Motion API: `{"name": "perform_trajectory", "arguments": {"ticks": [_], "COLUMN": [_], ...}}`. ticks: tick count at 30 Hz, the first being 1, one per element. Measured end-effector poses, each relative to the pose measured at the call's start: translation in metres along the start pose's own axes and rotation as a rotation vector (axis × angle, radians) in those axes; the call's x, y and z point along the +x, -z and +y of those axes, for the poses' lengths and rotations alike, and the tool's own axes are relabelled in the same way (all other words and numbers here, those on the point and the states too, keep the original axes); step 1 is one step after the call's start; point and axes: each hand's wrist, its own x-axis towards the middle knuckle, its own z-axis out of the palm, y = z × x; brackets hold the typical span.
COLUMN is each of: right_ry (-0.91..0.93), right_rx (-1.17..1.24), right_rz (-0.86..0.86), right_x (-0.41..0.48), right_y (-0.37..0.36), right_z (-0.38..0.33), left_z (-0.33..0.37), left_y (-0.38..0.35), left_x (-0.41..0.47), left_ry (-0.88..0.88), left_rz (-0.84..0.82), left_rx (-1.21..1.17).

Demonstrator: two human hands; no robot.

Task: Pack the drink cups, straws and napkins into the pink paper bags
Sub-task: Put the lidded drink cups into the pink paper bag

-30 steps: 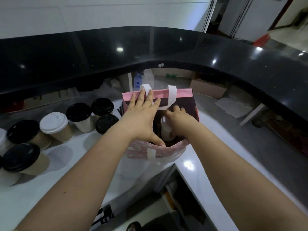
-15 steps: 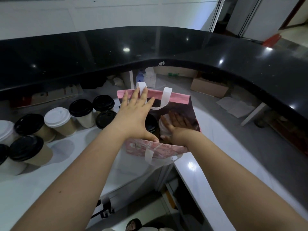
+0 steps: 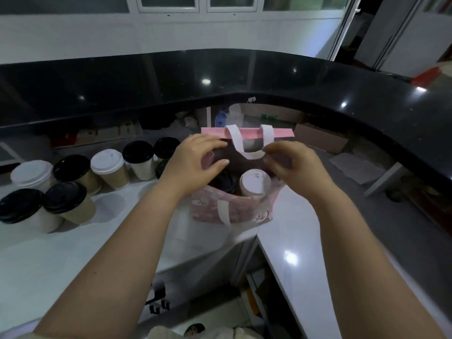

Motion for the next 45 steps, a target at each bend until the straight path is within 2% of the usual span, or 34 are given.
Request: {"name": "perform_trajectory", "arguments": {"ticks": [2, 5, 7, 9, 13, 17, 24, 31, 37, 45], "right_ry": [-0.069, -0.305, -0.334, -0.353, -0.329, -0.402, -0.446, -0.394, -0.303, -0.191], "right_rx": [0.119, 0.443, 0.536, 0.647, 0.626, 0.792, 0.840, 0.965, 0.879, 0.864], "right_rz": [0.097, 0.057, 0.020, 0.057, 0.090, 0.175, 0.452, 0.610, 0.598, 0.397], "right_x": [-0.017, -0.039, -0.047, -0.051, -0.053, -0.060, -0.072, -0.080, -0.086, -0.074], "right_y": [-0.002, -0.014, -0.028, -0.039, -0.049, -0.057, -0.062, -0.072, -0.111, -0.179], "right_z": [0.015, 0.035, 0.041, 0.040, 0.044, 0.043, 0.031, -0.018, -0.082, -0.156], "left_z": [-0.004, -0.006, -0.004, -0.003, 0.000, 0.011, 0.026, 0.020, -0.001, -0.044], "left_y": [0.004, 0.004, -0.002, -0.011, -0.021, -0.022, -0.018, 0.011, 0.065, 0.127], "left_x": [-0.013, -0.040, -0.058, -0.069, -0.078, -0.082, -0.099, -0.140, -0.184, -0.234], "left_ry": [0.120, 0.303, 0.429, 0.501, 0.585, 0.615, 0.655, 0.672, 0.666, 0.668], "left_rz": [0.022, 0.017, 0.030, 0.052, 0.169, 0.278, 0.464, 0.504, 0.578, 0.729], "left_rx": [-0.102, -0.264, -0.412, -0.538, -0.551, -0.519, -0.467, -0.465, -0.435, -0.371]}}
